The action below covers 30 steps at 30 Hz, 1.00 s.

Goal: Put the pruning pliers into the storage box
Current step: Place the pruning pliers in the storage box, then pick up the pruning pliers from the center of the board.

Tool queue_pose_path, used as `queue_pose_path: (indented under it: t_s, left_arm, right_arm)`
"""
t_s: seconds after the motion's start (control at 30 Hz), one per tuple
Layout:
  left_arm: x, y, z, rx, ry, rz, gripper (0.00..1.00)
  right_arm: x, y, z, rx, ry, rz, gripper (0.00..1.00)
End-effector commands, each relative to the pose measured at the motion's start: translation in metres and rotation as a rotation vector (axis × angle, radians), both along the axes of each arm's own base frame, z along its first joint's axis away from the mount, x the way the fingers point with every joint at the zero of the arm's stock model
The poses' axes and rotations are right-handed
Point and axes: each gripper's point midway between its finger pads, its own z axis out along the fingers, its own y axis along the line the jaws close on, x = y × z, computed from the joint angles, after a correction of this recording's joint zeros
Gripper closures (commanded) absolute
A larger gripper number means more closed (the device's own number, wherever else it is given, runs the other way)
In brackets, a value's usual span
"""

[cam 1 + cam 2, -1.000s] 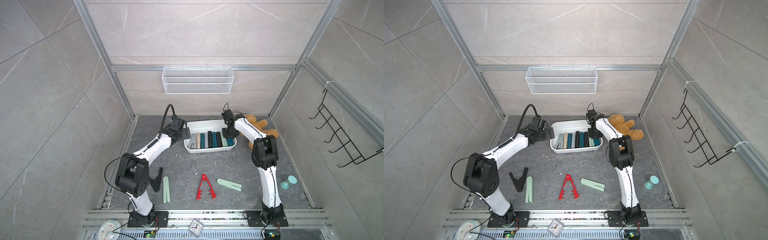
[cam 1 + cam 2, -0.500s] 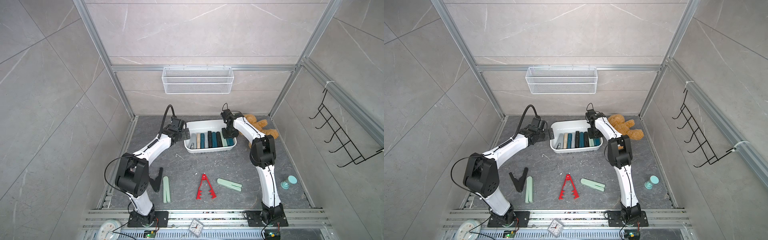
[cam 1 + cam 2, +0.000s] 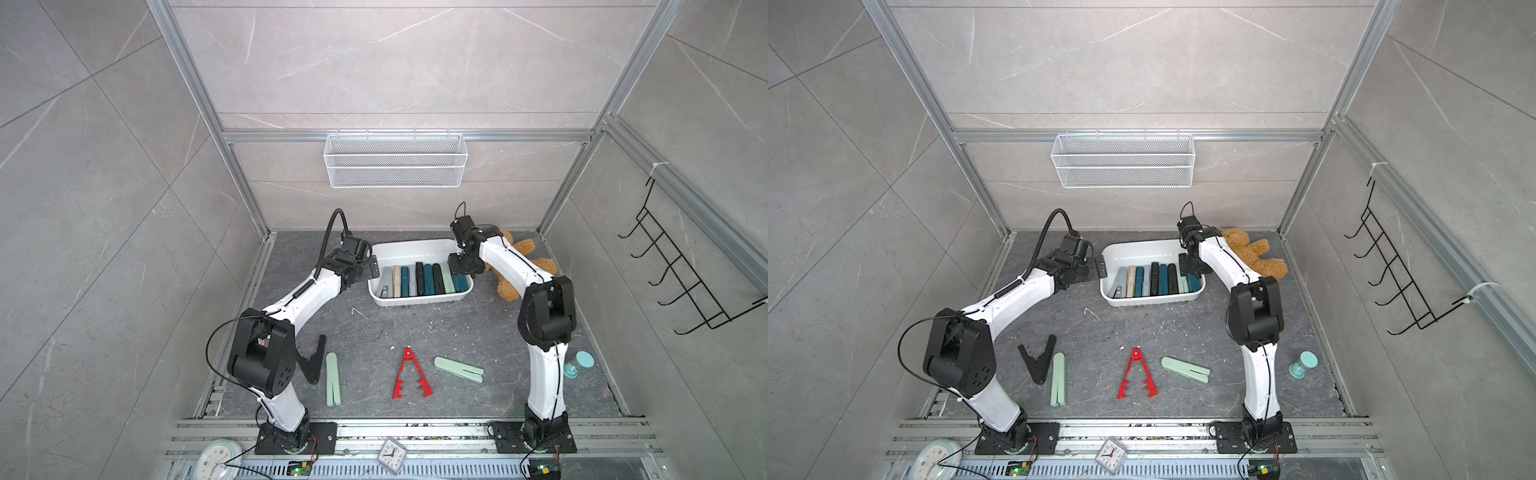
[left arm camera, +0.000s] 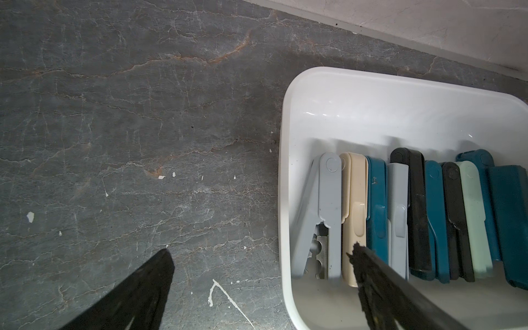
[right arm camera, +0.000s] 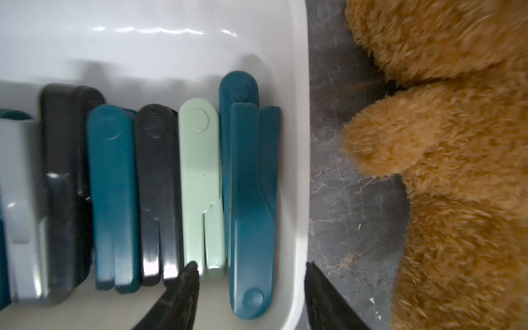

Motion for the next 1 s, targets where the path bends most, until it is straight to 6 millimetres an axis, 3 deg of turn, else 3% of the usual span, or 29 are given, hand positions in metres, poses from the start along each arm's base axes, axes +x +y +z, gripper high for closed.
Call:
queue_pose_path:
  t_s: [0.0,0.2,0.37,0.5,0.77,0.97]
  left_arm:
    - [0.0,0.001,0.024,-0.04,-0.076,-0.007,0.0]
    - [-0.004,-0.011,0.033,-0.088,-0.126,-0.081,0.0]
    - [-0.01,-0.013,0.028,-0.114,-0.123,-0.085,0.0]
    - [-0.014,-0.011,0.024,-0.117,-0.114,-0.082,0.0]
    - [-0.014,-0.012,0.025,-0.12,-0.117,-0.086,0.0]
    - [-0.015,-0.01,0.026,-0.113,-0.121,-0.083,0.0]
  right_arm:
    - [-0.01,0.011,0.027,0.101,-0.13,0.081,0.35]
    - [-0.063,0.021,0.021,0.159,-0.161,0.31,0.3]
    - [-0.108,0.02,0.009,0.174,-0.095,0.408,0.29]
    - [-0.142,0.031,0.0,0.198,-0.048,0.489,0.27]
    - [-0.206,0.067,-0.029,0.063,0.132,0.736,0.3]
    - [-0.241,0.073,-0.04,0.029,0.233,0.832,0.31]
